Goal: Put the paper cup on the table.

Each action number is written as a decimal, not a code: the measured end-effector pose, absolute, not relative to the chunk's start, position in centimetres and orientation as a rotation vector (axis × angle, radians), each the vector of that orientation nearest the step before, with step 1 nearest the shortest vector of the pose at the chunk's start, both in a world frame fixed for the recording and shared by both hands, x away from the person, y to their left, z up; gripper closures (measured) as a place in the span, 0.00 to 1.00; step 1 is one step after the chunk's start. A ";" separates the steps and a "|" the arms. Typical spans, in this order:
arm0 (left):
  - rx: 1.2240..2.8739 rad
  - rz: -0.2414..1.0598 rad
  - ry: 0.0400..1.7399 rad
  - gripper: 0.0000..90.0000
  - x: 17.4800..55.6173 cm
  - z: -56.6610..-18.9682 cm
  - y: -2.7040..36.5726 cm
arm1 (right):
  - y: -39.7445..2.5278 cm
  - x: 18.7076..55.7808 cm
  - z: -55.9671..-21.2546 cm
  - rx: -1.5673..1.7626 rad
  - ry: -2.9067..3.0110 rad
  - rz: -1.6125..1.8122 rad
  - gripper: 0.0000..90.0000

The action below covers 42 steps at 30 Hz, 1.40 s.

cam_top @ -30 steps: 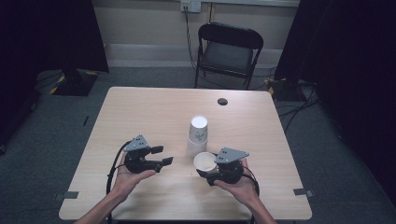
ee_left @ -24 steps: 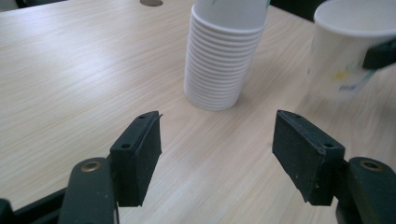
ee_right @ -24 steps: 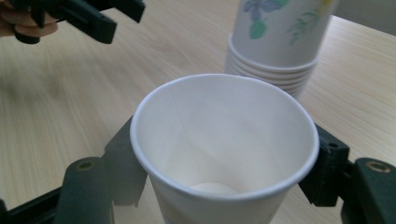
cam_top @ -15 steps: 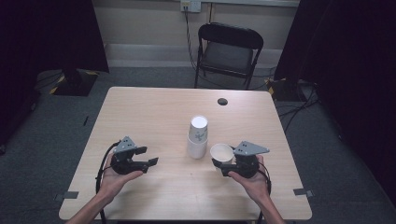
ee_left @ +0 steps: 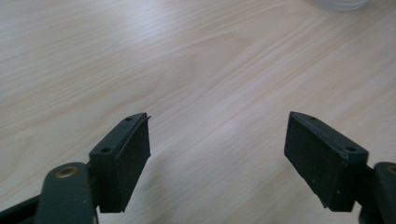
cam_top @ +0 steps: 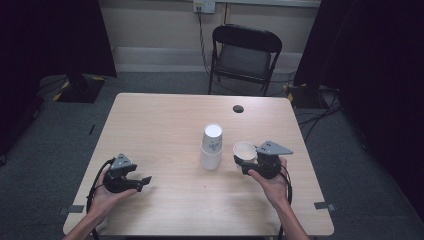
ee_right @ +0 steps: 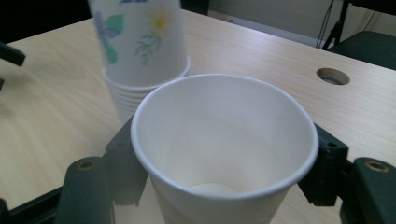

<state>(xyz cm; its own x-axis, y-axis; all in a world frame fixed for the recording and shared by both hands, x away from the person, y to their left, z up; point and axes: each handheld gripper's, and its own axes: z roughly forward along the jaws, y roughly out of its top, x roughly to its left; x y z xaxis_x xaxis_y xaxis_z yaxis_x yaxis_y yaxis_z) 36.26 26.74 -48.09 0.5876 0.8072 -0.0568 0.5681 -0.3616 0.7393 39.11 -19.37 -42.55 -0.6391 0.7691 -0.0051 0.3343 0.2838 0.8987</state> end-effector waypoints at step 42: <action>2.119 0.475 1.088 0.07 36.8 -50.1 25.5 | -20.2 45.3 -47.5 1.224 2.096 1.189 0.20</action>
<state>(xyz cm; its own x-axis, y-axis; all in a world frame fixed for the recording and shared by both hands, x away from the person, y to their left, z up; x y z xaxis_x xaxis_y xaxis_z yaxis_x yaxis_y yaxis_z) 36.79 25.49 -50.10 0.5802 0.8145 0.0069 0.5588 -0.4041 0.7242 45.31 -20.16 -47.48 -0.5145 0.8560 0.0502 0.4825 0.2406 0.8422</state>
